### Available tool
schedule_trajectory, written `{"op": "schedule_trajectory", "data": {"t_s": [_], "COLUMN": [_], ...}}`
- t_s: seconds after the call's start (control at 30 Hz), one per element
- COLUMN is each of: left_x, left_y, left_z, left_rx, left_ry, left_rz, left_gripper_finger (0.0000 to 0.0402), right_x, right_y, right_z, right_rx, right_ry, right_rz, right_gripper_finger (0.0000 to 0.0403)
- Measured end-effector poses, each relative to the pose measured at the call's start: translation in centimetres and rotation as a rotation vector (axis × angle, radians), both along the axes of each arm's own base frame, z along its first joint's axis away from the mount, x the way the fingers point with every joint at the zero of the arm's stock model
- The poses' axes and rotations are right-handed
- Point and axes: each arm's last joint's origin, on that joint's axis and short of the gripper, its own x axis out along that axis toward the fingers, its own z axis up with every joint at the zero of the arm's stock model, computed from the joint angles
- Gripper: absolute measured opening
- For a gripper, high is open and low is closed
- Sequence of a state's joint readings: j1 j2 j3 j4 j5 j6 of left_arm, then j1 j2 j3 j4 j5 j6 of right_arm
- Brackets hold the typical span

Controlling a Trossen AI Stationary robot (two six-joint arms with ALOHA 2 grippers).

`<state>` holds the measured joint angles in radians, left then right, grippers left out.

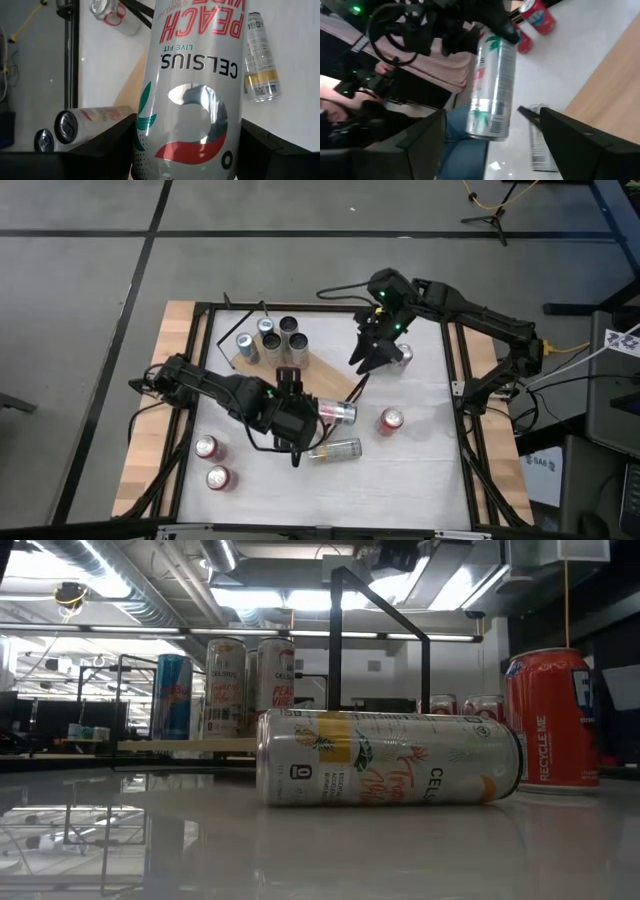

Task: Place canned beverage on shelf
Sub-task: Put the white-pink soda can aligned with the white-pink soda can on the shelf

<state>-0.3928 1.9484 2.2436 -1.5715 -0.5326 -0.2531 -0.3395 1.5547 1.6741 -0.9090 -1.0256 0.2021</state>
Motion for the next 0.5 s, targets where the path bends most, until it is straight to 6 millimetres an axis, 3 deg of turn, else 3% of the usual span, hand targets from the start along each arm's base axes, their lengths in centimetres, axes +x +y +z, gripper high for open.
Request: {"op": "schedule_trajectory", "data": {"t_s": [0.3, 0.5], "left_x": [0.2, 0.3], "left_y": [0.5, 0.9], "left_z": [0.1, 0.3], "left_rx": [0.073, 0.157], "left_ry": [-0.012, -0.038], "left_rz": [0.003, 0.021], "left_gripper_finger": [0.0246, 0.0246], "right_x": [0.0, 0.2], "right_y": [0.0, 1.4], "right_z": [-0.1, -0.4], "right_rx": [0.011, 0.011], "right_ry": [0.013, 0.084], "right_rz": [0.003, 0.003], "right_gripper_finger": [0.0312, 0.0312]}}
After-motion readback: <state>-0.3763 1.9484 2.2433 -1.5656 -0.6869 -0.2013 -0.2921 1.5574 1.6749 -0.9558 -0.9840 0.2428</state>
